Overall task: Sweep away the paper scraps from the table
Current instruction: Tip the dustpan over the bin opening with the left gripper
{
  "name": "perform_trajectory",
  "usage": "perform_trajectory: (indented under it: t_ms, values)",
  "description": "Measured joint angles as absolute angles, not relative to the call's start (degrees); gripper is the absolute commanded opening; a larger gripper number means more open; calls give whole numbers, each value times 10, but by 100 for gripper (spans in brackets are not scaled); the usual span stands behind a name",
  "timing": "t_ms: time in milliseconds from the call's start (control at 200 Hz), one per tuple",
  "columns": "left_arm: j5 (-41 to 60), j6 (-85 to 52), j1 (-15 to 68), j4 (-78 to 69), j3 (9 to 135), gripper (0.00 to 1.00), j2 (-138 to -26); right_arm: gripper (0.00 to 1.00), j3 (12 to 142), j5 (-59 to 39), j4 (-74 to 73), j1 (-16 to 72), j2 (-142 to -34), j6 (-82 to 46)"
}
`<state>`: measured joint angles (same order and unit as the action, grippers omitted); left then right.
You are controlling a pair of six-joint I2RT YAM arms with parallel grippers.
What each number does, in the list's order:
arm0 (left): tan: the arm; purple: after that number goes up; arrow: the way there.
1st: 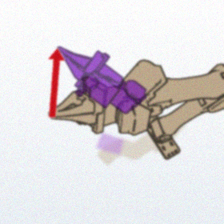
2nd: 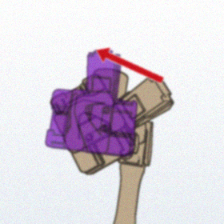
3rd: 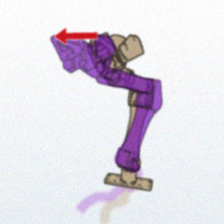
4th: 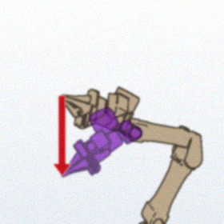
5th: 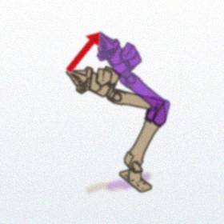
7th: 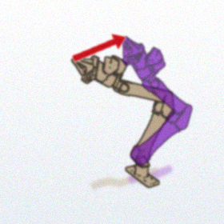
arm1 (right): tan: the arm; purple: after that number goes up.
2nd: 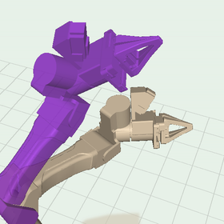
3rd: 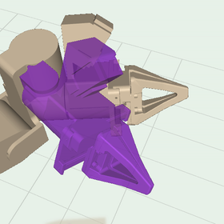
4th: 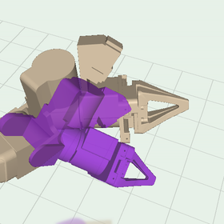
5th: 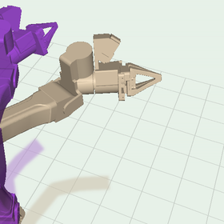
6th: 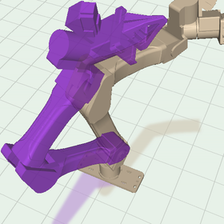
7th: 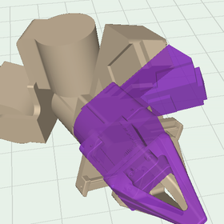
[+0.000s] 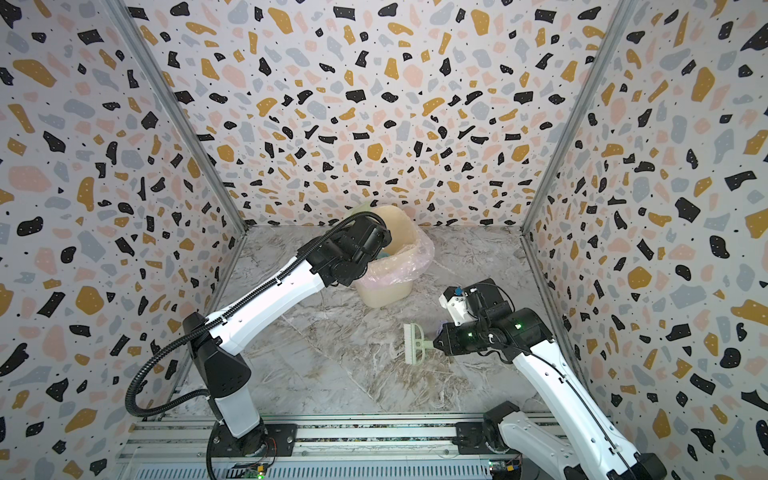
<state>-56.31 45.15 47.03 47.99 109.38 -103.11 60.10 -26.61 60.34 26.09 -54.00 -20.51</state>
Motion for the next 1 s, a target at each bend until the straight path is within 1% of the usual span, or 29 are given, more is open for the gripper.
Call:
perform_trajectory:
  t_ms: [410, 646, 836, 1001]
  values:
    - [-595, 534, 486, 404, 1054, 0, -1013, 0, 601, -269, 599, 261, -534, -208]
    - [-605, 547, 487, 387, 1051, 0, -1012, 0, 601, -270, 599, 261, -534, -208]
    - [-597, 524, 489, 394, 1058, 0, -1009, 0, 601, -267, 599, 261, -534, -207]
    - [-562, 450, 496, 425, 1102, 0, -1005, 0, 604, -239, 611, 261, -543, -200]
